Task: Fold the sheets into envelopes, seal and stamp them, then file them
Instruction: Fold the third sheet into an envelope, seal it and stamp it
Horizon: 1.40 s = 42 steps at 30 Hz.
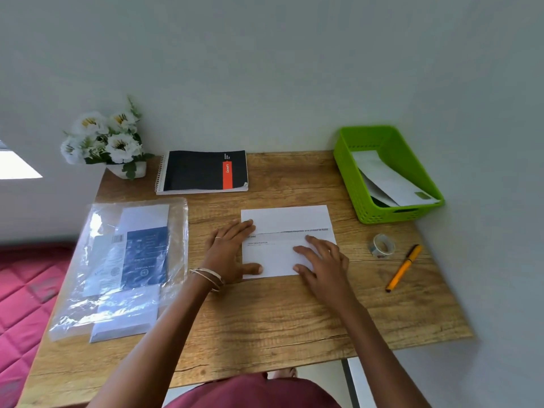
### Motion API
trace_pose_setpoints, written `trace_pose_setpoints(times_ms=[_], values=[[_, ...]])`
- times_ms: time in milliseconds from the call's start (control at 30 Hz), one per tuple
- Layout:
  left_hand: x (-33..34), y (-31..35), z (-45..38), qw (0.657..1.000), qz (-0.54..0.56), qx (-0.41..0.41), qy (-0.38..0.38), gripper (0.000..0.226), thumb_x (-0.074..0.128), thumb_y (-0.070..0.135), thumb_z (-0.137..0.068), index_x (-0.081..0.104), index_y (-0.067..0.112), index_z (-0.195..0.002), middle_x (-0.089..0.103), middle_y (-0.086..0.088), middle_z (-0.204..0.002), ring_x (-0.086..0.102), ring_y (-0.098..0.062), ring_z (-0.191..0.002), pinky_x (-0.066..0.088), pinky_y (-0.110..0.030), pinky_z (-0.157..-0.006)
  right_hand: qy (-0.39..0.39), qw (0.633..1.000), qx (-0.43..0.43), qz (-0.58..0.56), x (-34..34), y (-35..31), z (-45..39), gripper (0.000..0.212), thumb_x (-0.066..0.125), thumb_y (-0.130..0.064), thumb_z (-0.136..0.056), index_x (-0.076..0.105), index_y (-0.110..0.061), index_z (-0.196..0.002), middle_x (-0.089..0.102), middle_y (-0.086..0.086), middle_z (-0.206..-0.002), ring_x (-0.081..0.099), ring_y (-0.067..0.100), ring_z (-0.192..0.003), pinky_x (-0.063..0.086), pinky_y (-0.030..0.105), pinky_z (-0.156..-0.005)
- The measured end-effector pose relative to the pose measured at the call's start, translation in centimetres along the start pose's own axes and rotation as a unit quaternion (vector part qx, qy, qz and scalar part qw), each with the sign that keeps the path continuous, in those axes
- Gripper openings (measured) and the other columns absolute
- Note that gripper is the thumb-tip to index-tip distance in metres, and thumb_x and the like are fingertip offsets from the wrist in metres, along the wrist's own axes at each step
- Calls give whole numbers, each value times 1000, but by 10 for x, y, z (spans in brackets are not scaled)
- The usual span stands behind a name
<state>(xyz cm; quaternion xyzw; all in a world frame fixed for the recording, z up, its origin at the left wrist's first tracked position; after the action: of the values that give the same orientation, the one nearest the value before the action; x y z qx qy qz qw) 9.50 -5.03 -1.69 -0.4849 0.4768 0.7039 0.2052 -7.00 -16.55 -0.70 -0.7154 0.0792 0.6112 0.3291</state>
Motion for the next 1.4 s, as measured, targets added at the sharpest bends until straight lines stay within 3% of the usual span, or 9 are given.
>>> trace_pose_setpoints(times_ms=[100, 233, 300, 367, 533, 833, 1133, 1233, 1400], values=[[0, 0, 0, 1000, 2, 5, -2, 95, 64, 64, -66, 22, 31, -144, 16, 13, -154, 4, -11, -142, -5, -36, -110, 22, 999, 29, -29, -14, 28, 9, 56, 38, -65, -82, 56, -34, -126, 38, -10, -147, 24, 15, -132, 19, 40, -100], [0, 0, 0, 1000, -4, 2, -3, 95, 65, 64, -66, 22, 31, -144, 16, 13, -153, 4, -12, -142, -5, -35, -110, 69, 995, 69, -16, -32, 46, 12, 34, 68, -33, -83, 66, -21, -115, 52, 0, -136, 32, 22, -125, 28, 46, -97], [0, 1, 0, 1000, -7, 1, -2, 93, 67, 60, -69, 22, 31, -145, 15, 13, -153, 3, -12, -142, -5, -35, -110, 97, 994, -6, 45, -36, 24, 8, 30, 73, -22, -76, 70, -14, -104, 62, 6, -124, 37, 22, -116, 43, 53, -89], [-1, 1, 0, 1000, -7, -1, -2, 93, 67, 59, -69, 22, 31, -145, 15, 13, -154, 3, -12, -142, -5, -35, -110, 91, 985, -119, 83, -29, -12, 9, 34, 76, -24, -69, 71, -13, -101, 67, 7, -114, 42, 20, -109, 53, 49, -80], [0, 2, 0, 1000, -12, -2, -10, 92, 66, 59, -70, 20, 31, -145, 14, 12, -154, 2, -13, -142, -5, -36, -111, 37, 950, -278, 139, 4, -65, 24, 49, 88, -11, -59, 71, -8, -105, 71, 8, -106, 67, 24, -99, 55, 32, -81], [4, -3, -1, 1000, -20, -2, -17, 91, 64, 58, -73, 18, 30, -146, 12, 11, -155, 2, -13, -142, -5, -38, -112, 54, 912, -352, 203, -3, -72, 28, 55, 90, -7, -54, 70, -3, -105, 72, 14, -98, 70, 27, -93, 59, 32, -72], [2, -1, -1, 1000, 2, 18, -9, 66, 64, 58, -73, 38, 48, -133, 15, 14, -153, 4, -14, -142, -5, -40, -110, 89, 903, -381, 178, -6, -82, 32, 18, 74, -3, -74, 69, -9, -90, 70, 11, -91, 65, 24, -78, 53, 32, -65], [1, -3, -2, 999, 48, 13, -13, 58, 47, 67, -74, 45, 45, -129, 21, 16, -151, 7, -13, -141, -4, -41, -111, 114, 904, -376, 167, -11, -82, 29, 11, 75, -3, -75, 69, -6, -84, 68, 10, -88, 62, 23, -75, 48, 32, -63], [-10, -10, -2, 983, 182, -11, 17, 72, 10, 77, -76, 56, 41, -118, 37, 16, -144, 19, -4, -136, 3, -40, -112, 154, 933, -317, 71, -39, -78, 19, 5, 64, -3, -82, 69, -2, -83, 62, 9, -83, 55, 23, -75, 38, 32, -64]])
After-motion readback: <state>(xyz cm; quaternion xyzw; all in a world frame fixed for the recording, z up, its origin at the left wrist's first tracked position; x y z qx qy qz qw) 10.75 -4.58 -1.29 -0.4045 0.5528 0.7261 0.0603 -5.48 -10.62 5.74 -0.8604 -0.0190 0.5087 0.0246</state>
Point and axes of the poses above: each hand's wrist, its own z-axis away from the middle knuckle, its own x-axis out of the palm, y = z × x, the point moved 10 cm from there along -z, towards the middle knuckle
